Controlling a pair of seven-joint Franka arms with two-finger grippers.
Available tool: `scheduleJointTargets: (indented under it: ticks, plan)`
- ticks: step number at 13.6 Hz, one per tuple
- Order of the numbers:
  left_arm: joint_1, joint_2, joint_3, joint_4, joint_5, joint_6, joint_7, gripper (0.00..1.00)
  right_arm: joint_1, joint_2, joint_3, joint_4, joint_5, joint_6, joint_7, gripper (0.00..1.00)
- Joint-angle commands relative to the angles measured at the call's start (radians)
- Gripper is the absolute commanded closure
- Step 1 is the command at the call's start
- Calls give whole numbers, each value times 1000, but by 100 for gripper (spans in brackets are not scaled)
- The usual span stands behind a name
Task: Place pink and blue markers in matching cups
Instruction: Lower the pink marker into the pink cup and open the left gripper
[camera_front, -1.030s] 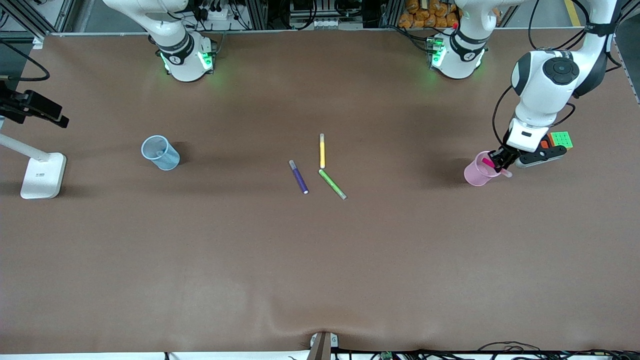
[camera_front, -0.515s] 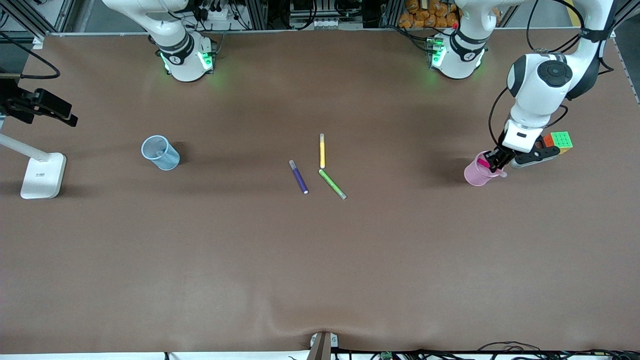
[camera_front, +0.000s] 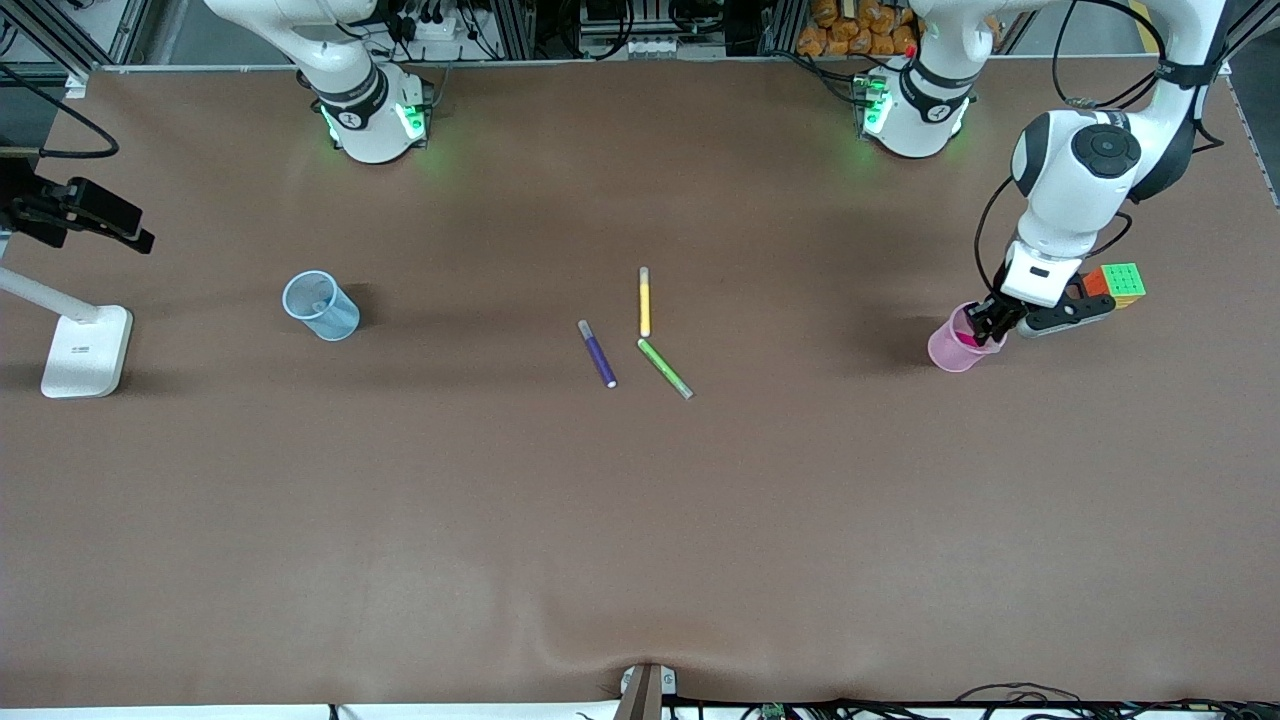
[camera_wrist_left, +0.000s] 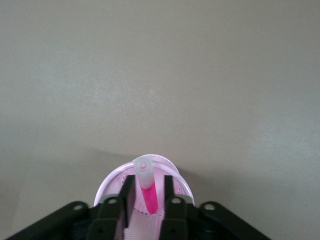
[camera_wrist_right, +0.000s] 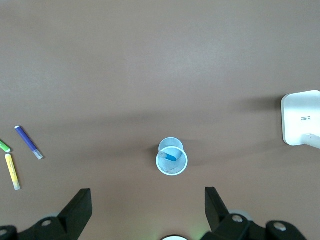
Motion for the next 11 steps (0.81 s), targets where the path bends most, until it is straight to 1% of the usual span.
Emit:
scheduleJointTargets:
  ticks: [1,6,8,11]
  plan:
    - [8,-1,-8,-6,17,22,-24,0,-2,-12,1,-4,-7,1,1,0]
    - [9,-17,-14,11,17,4,-23,0,-2,-12,1,-4,-6,-2,1,0]
    - [14,-24,-12,34,17,-42,-23,0,-2,-12,1,-4,-4,6,1,0]
    - [13,-33,-15,46,17,-71,-24,0,-9,-12,0,-6,-4,14,1,0]
